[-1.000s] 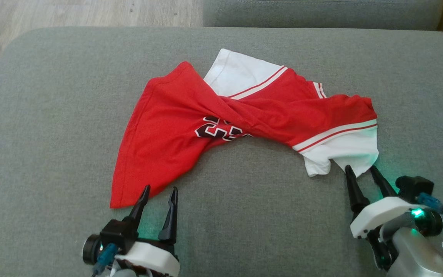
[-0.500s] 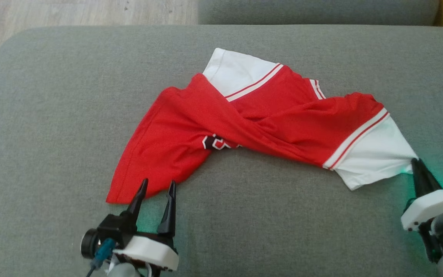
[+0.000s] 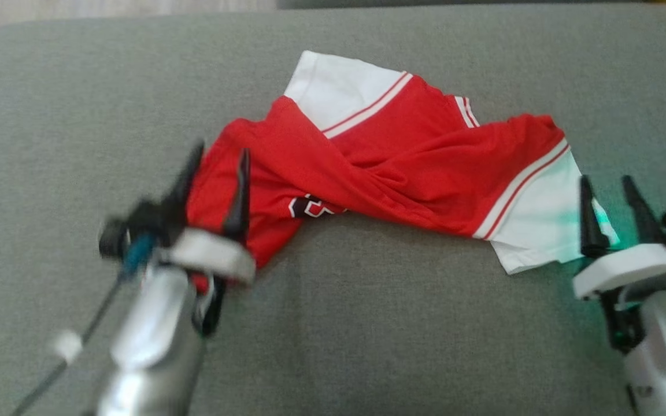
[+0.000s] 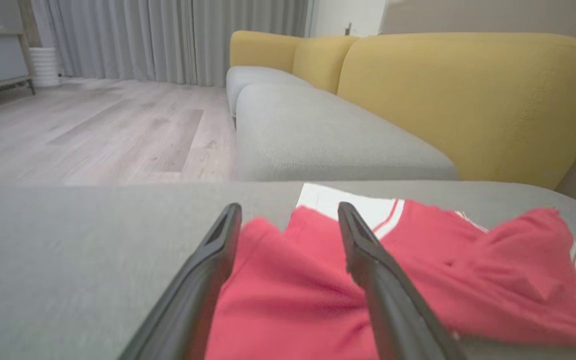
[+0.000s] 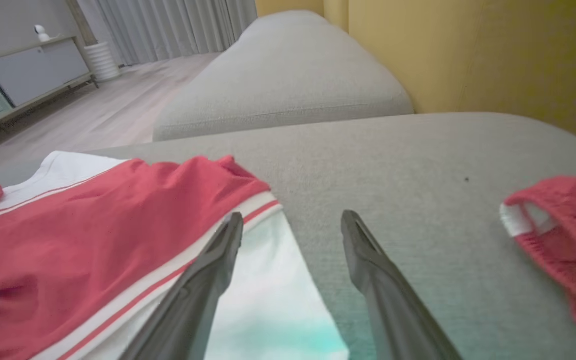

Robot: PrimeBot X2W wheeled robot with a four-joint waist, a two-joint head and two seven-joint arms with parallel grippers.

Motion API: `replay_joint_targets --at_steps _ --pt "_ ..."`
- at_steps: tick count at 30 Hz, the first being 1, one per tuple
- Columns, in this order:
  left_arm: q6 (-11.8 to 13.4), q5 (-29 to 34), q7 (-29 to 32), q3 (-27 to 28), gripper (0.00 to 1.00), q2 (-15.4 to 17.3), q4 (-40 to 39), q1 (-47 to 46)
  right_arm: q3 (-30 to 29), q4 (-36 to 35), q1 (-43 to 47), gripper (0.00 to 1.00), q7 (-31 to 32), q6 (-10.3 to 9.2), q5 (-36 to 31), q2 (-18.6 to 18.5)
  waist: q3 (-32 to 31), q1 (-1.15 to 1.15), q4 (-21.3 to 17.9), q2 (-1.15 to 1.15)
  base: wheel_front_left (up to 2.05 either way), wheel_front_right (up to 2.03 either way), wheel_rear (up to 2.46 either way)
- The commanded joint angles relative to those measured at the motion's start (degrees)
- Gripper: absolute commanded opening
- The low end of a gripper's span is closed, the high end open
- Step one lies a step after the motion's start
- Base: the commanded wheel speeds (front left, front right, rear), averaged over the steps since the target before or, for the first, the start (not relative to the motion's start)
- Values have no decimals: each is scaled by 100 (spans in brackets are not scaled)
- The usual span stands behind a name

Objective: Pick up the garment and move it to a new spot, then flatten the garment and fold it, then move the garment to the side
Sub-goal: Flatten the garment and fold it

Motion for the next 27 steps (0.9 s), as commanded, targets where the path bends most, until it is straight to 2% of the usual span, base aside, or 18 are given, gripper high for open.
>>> replay_joint_targets --at_steps 1,7,12,19,27 --pt "-46 24 -54 206 100 38 86 -541 158 -191 -131 100 -21 -5 -66 27 171 -1 -153 0 0 0 0" --pt "-133 -381 196 -215 100 38 1651 -2040 456 -316 -298 100 -21 -5 -144 265 525 -1 -523 0 0 0 0" --pt "45 -736 517 -527 100 38 2527 -2778 652 -387 -403 100 -21 -5 -115 332 789 -1 -788 0 0 0 0" --pt "486 -932 761 -925 100 38 3288 -3300 711 -416 -440 100 -21 -5 -64 371 947 -1 -938 0 0 0 0" --pt "522 -1233 660 -1267 100 38 3531 -3293 639 -399 -394 100 -21 -5 -40 412 902 -1 -835 0 0 0 0"
